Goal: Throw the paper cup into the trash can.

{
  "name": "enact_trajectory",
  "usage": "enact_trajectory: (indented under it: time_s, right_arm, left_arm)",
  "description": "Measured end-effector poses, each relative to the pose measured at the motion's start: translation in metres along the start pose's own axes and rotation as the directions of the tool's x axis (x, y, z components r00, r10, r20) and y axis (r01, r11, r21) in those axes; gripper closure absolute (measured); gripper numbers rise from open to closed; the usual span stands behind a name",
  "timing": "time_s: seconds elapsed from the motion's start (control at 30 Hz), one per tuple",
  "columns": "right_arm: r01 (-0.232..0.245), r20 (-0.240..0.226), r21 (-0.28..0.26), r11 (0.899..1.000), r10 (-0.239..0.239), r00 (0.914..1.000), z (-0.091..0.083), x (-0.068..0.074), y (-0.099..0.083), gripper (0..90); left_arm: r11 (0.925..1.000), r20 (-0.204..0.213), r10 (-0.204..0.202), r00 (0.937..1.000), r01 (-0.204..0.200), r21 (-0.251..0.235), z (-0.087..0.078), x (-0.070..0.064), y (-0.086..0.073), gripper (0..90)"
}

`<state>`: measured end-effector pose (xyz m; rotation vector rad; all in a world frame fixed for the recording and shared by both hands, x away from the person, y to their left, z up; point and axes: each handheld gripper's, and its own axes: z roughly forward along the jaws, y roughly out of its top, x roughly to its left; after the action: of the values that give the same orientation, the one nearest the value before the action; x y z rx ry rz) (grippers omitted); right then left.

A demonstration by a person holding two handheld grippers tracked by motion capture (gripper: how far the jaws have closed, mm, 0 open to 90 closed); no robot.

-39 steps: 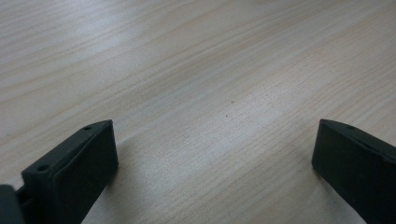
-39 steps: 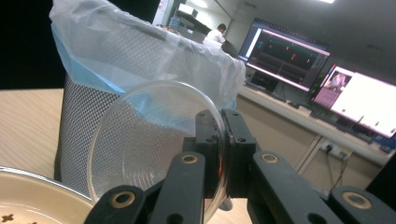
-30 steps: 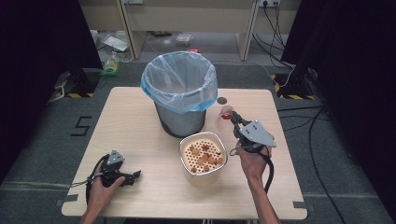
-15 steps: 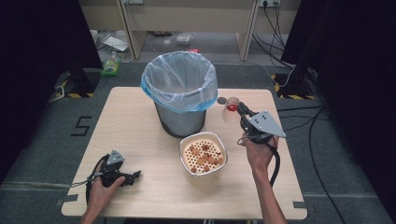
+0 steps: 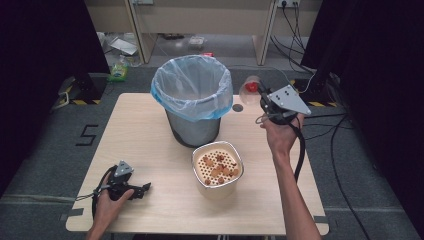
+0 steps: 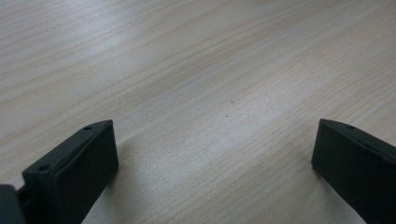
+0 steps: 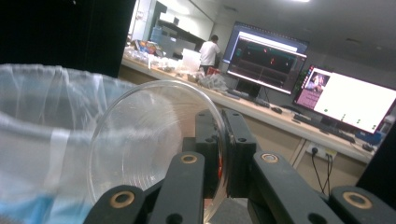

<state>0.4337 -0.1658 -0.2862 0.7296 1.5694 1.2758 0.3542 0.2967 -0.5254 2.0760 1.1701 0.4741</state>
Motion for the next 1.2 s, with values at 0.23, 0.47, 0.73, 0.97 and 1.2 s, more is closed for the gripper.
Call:
enact_trajectory:
  time_s: [0.23,0.47,0.73,0.97,1.2]
  right_arm:
    - [0.026,-0.022,-0.031,0.999,-0.027,0.9994,0.022,0.008,0.033,86.2]
    - [0.043,-0.077,-0.043,0.998,-0.046,0.9959,0.052,0.032,0.058,86.2]
    - [0.068,-0.145,-0.006,0.998,-0.068,0.9871,0.091,0.069,0.064,85.9]
    - [0.052,-0.185,0.082,0.995,-0.036,0.9821,0.123,0.089,0.057,83.7]
    - [0.025,-0.192,0.151,0.988,0.005,0.9815,0.137,0.089,0.051,74.3]
  left_arm:
    - [1.0,-0.001,0.002,1.0,-0.002,-0.002,0.0,0.0,0.0,0.0]
    - [1.0,-0.001,0.002,1.0,-0.002,-0.004,0.0,0.0,0.0,0.0]
    - [1.0,-0.002,0.003,1.0,-0.003,-0.004,0.0,-0.001,0.0,0.1]
    - [1.0,-0.003,0.005,1.0,-0.005,-0.005,0.0,-0.001,0.0,0.2]
    - [1.0,-0.002,0.003,1.0,-0.003,-0.005,0.0,-0.001,0.0,0.2]
